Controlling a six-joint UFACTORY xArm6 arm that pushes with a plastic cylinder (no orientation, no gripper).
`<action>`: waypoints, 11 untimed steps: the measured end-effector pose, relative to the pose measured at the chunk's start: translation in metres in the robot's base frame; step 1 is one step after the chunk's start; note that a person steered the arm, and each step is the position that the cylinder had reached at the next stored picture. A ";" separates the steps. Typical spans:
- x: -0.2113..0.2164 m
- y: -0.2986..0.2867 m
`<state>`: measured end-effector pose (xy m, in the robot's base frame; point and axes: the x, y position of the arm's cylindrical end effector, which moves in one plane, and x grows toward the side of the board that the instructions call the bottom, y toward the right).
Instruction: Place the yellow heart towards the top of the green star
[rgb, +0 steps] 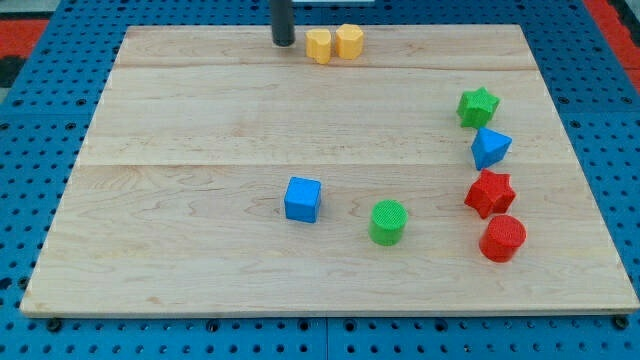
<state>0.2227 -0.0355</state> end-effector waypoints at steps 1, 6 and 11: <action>0.002 0.047; 0.071 0.121; 0.109 0.174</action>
